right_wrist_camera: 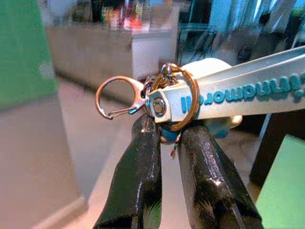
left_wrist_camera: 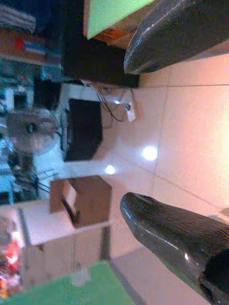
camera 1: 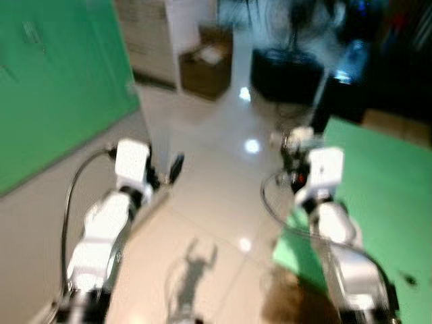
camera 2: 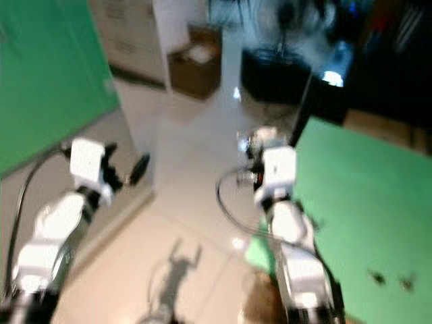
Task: Hang keys on a hook
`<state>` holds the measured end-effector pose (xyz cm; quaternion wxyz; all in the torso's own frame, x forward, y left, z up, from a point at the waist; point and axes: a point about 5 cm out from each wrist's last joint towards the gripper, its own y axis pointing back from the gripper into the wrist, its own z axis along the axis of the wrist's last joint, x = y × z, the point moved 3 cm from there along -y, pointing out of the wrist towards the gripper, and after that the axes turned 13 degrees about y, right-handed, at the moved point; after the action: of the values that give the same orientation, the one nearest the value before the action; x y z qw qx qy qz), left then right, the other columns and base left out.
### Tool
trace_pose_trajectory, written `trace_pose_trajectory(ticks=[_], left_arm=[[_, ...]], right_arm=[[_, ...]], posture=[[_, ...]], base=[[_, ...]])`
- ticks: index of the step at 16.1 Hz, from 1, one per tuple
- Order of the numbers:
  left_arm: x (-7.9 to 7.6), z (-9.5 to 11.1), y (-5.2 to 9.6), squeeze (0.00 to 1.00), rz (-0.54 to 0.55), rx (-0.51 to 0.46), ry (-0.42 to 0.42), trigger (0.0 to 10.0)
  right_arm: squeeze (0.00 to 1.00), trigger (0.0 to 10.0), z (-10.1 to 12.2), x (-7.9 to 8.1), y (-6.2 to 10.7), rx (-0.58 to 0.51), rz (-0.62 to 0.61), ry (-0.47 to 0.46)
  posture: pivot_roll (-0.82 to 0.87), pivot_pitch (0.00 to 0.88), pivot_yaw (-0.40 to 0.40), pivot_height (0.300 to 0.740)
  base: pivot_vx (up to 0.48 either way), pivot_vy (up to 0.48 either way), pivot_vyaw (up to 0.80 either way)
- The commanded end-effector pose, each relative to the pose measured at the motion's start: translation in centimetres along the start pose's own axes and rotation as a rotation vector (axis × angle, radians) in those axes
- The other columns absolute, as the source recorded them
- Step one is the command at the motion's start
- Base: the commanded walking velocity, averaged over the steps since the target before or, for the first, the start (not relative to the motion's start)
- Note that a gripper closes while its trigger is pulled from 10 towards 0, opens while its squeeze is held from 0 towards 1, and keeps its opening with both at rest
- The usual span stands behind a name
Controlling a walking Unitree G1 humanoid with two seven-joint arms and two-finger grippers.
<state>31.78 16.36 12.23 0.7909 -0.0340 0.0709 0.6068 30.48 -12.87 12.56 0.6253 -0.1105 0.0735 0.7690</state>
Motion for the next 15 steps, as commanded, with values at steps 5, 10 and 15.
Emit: trace_pose_trajectory(ticks=[5,10,15], left_arm=[[0.5,1.8,0.3,0.0,0.178,-0.101,-0.056,10.0],[-1.3,2.1,0.6,0.0,0.108,-0.114,-0.07,10.0],[-1.3,1.8,0.8,0.0,0.106,-0.099,-0.098,10.0]], right_arm=[[0.0,10.0,0.1,-1.0,-0.4,0.004,-0.002,0.016],[0.0,10.0,-0.9,-1.4,0.0,0.061,-0.07,0.034],[0.0,10.0,-1.3,-1.6,-0.1,0.092,-0.094,0.066]], posture=[[-0.06,0.023,0.009,0.74],[-0.08,0.039,0.012,0.74],[-0.08,0.038,0.01,0.74]], base=[[0.0,0.0,0.8],[0.0,0.0,0.8],[0.293,0.0,0.0]])
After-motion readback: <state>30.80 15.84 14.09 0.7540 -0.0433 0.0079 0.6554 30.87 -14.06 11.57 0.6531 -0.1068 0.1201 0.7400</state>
